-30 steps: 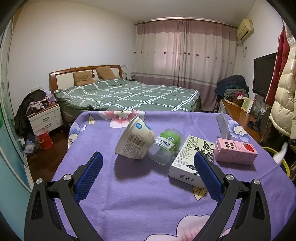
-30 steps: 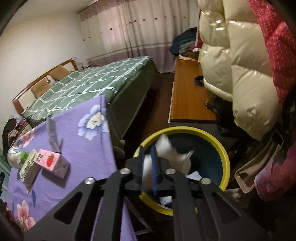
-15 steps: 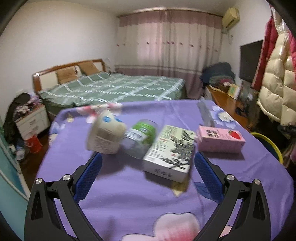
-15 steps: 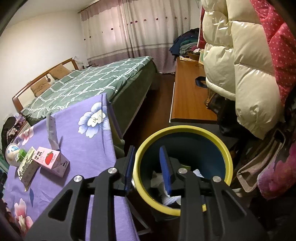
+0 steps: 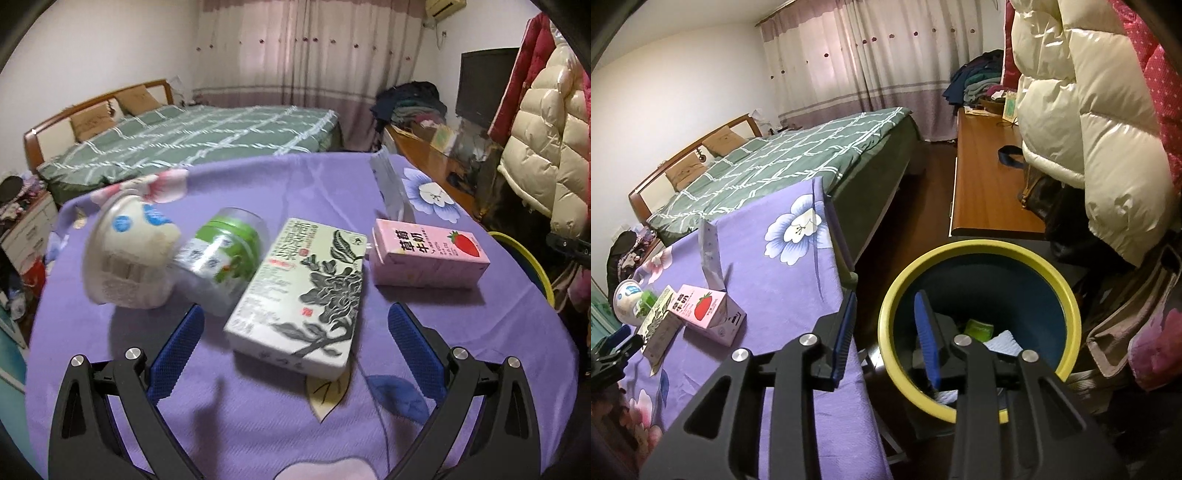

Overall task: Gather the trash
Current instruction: 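Reach the left gripper to the white-and-black printed carton and grasp it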

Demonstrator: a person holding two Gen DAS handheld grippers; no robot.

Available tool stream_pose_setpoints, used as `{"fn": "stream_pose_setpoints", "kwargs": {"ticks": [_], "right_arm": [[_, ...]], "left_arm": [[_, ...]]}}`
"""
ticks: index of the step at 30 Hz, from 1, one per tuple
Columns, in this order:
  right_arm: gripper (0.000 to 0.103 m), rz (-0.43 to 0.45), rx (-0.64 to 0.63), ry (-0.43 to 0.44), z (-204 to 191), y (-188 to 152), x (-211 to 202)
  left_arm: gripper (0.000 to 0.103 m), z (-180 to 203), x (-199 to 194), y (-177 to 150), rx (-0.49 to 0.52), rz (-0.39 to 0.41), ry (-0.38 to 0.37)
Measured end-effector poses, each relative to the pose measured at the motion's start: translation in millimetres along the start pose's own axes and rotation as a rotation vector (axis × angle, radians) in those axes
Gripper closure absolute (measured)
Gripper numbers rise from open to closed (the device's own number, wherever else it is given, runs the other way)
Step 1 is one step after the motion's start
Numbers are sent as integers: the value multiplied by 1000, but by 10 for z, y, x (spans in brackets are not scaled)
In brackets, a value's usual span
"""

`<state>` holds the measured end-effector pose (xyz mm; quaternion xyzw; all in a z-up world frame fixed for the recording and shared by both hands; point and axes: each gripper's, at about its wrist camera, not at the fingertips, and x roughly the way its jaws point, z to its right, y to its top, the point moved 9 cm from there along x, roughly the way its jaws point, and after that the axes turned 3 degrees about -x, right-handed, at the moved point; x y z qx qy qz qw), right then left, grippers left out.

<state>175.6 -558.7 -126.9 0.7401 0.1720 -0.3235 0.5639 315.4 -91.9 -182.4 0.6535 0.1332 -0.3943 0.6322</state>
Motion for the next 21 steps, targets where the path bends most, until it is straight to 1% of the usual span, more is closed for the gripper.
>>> {"fn": "stream_pose_setpoints", "kwargs": {"ticks": [3,6,11,13,16,19,21], "right_arm": [[71,2,2,6,-7,8,-2],[71,2,3,9,-2,2,-6],[70,0,3,16,-12,-3,-5],[70,0,3,17,-24,-5,-4],[70,-2,1,20,-50,-16,4],[68,-2,0,24,-65,-19,8],[67,-2,0,23,-64,-19,7]], "left_arm": [[5,46,121,10,-7,-37,-34],[5,87,202,23,-7,-59,-48],[6,351,219,-68,61,-99,-106],[7,410,233,-70,90,-109,-74],[7,374,303,23,76,-119,-25],[7,376,409,73,57,-159,-12],[9,407,471,82,81,-185,6]]}}
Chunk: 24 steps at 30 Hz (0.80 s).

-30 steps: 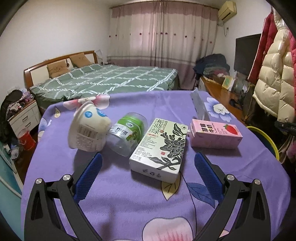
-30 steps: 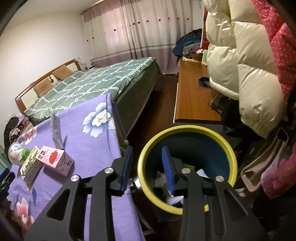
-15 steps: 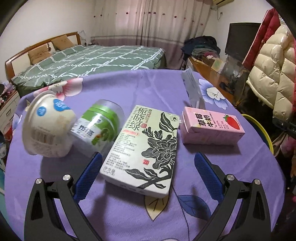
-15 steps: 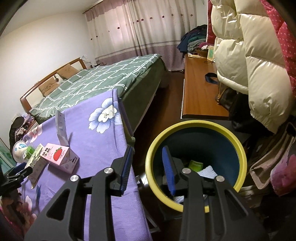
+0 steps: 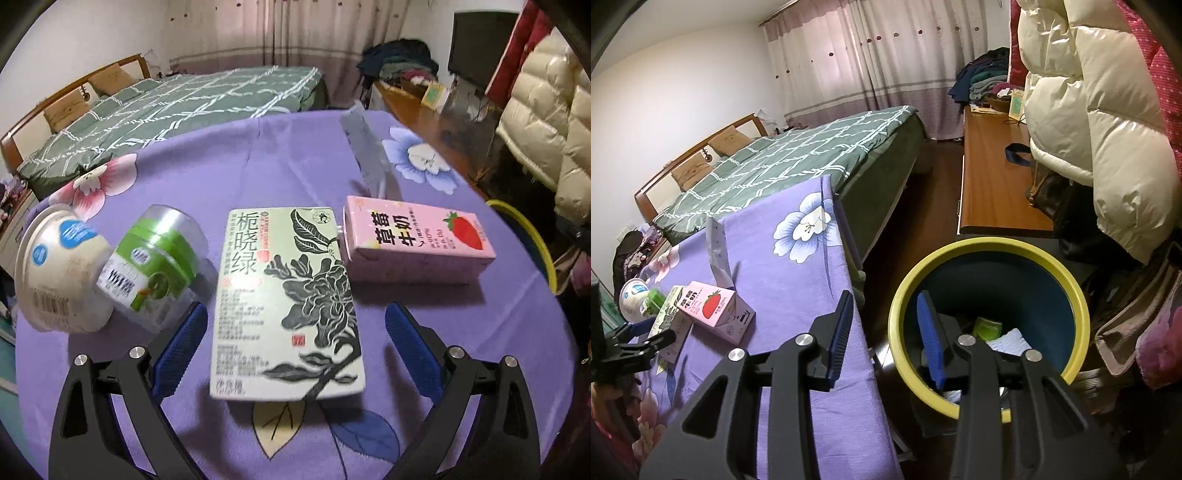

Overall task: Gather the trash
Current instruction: 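Reach the left gripper to the white-and-black printed carton and grasp it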

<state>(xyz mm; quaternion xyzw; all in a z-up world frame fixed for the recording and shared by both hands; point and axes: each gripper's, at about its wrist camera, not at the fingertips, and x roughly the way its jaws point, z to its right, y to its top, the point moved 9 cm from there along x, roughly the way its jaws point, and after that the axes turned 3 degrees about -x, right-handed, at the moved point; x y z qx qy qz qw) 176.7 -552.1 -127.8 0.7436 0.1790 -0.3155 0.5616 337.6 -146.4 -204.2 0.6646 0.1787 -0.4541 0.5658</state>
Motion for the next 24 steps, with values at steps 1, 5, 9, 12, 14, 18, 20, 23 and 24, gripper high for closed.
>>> {"fn": "stream_pose_setpoints", "kwargs": {"ticks": [1,5,9,12,14,18,20,23,24], "right_arm": [[66,-1,0,0,0,0,1],[66,-1,8,2,20,3,-5],[66,-2,16,2,61,7,-10],[66,-2,23,6,83,10,-12],[66,-2,23,9,97,5,-9],[66,-1,21,19,74,-3,-25],[66,2,17,22,68,-2,-46],[66,8,13,24,71,3,-89],[66,10,11,24,73,0,-101]], "left_arm": [[12,12,24,3,9,-8,6],[21,13,133,-2,28,-48,43],[30,-28,201,-6,14,-68,37],[31,-32,168,-44,8,-71,31],[31,-23,119,-105,8,-69,30],[31,-17,-18,-251,-24,-62,17],[31,-1,-146,-326,-33,-43,23],[31,44,-331,-394,-37,-9,30],[31,79,-432,-421,-44,8,24]]}}
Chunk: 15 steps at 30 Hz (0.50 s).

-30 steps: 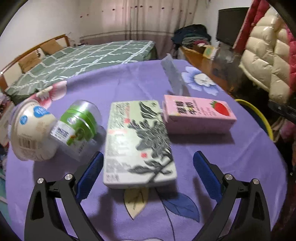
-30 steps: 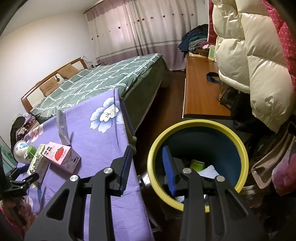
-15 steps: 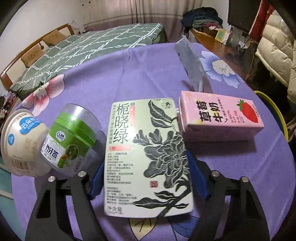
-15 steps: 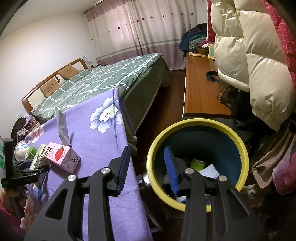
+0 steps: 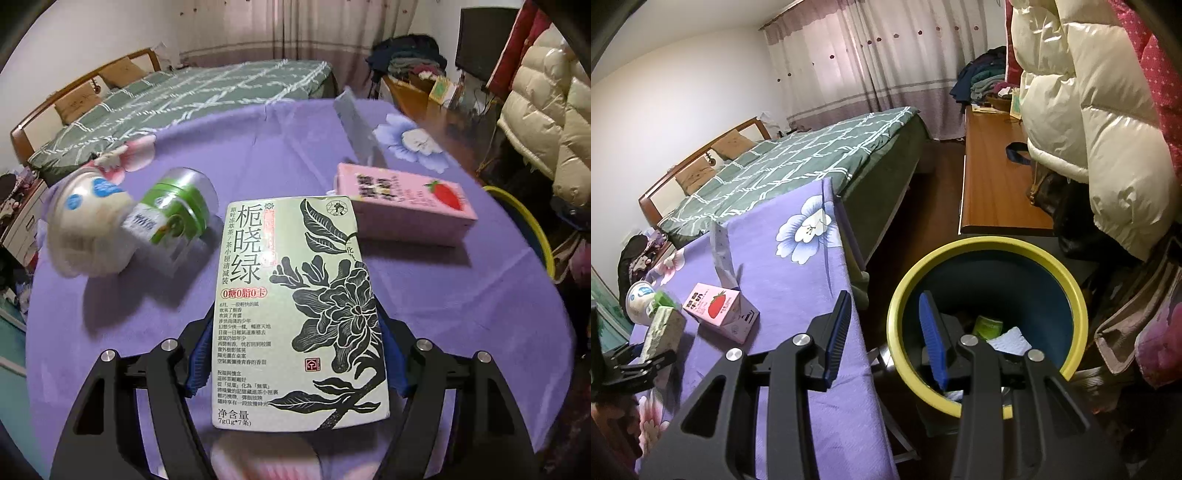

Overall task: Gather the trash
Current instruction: 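Reach the left gripper to the white-and-black printed carton and grasp it, then carry the printed carton over the yellow bin and open the left gripper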

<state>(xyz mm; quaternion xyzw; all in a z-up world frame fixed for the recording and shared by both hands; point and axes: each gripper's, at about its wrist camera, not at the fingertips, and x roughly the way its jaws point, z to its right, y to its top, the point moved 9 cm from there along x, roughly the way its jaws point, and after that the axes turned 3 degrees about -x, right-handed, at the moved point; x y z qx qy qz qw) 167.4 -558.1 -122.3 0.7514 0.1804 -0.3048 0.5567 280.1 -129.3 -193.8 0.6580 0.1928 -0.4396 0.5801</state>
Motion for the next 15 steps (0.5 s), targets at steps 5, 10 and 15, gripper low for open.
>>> {"fn": "stream_pose_setpoints", "kwargs": {"ticks": [5,10,15], "right_arm": [[66,2,-28,-16,69,-45,-102],[66,12,-24,-44,275,-88,-235],[66,26,-7,-92,557,-110,-350]], "left_arm": [[31,252,-276,-70,8,44,-47],[31,814,-421,19,69,66,-127],[31,1514,-396,211,139,71,-213]]}}
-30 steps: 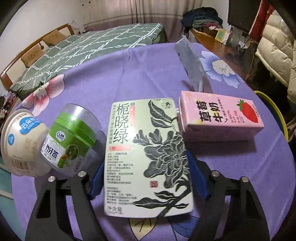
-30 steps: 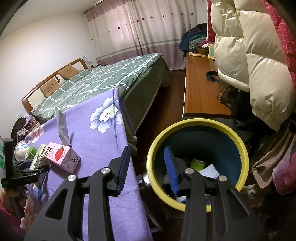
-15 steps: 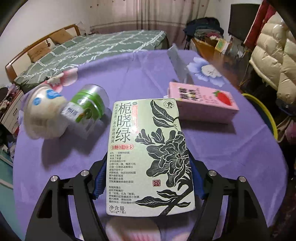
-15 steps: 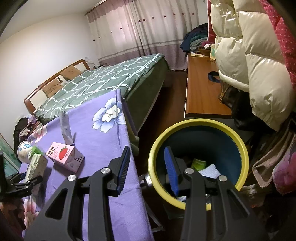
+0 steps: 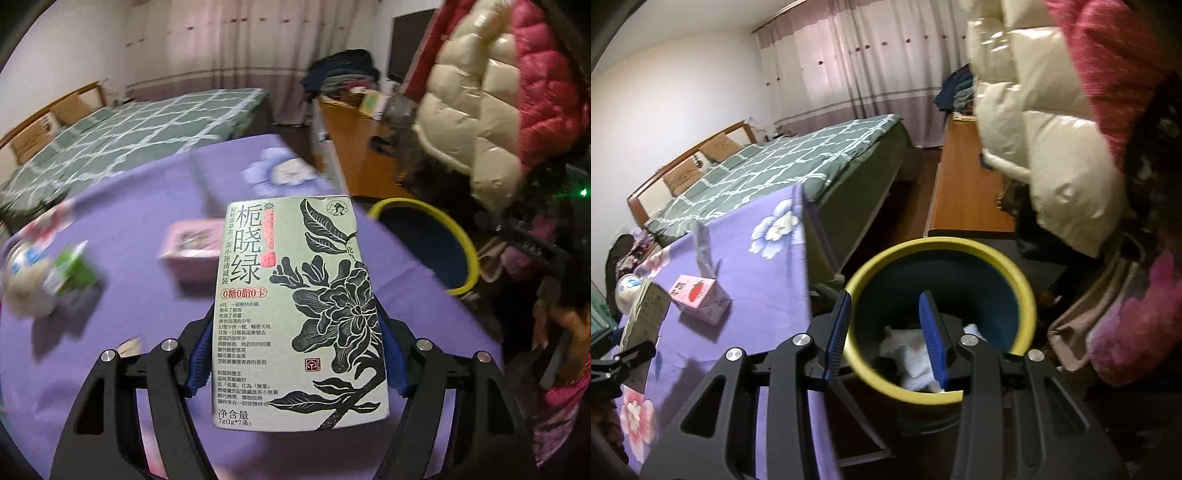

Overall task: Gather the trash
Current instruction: 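Carry the printed carton over the yellow bin and open the left gripper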

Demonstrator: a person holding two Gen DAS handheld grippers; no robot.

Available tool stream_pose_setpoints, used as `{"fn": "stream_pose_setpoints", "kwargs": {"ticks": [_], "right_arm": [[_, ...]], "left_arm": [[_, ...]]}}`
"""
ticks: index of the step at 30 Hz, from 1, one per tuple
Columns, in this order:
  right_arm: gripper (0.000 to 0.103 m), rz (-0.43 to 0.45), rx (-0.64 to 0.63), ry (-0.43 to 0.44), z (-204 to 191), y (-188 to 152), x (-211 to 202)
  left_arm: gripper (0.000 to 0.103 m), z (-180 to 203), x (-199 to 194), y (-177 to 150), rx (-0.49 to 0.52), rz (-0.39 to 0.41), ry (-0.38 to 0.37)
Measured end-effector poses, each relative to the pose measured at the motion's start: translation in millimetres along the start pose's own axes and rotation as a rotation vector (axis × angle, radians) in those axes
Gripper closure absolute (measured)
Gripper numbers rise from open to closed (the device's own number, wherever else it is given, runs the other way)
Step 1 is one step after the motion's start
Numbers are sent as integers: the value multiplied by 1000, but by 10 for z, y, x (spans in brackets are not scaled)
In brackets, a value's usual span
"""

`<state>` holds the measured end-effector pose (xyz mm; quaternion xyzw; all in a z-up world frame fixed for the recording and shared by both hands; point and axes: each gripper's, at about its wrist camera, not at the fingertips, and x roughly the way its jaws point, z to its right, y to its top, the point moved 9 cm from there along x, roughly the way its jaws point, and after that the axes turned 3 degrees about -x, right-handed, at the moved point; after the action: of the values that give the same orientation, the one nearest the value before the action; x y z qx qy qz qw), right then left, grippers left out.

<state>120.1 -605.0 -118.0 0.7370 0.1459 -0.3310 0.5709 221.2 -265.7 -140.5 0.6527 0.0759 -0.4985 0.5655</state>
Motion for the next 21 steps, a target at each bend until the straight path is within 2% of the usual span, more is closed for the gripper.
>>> {"fn": "stream_pose_setpoints", "kwargs": {"ticks": [6,11,21], "right_arm": [[66,6,12,-62,375,-74,-75],[63,5,29,-113,684,-135,-127],[59,8,54,-162,1068,-174,-148]], "left_arm": [[31,748,357,279,84,-29,-84],[31,1306,815,459,129,-90,-141],[31,1883,1479,614,201,-172,-128]]}}
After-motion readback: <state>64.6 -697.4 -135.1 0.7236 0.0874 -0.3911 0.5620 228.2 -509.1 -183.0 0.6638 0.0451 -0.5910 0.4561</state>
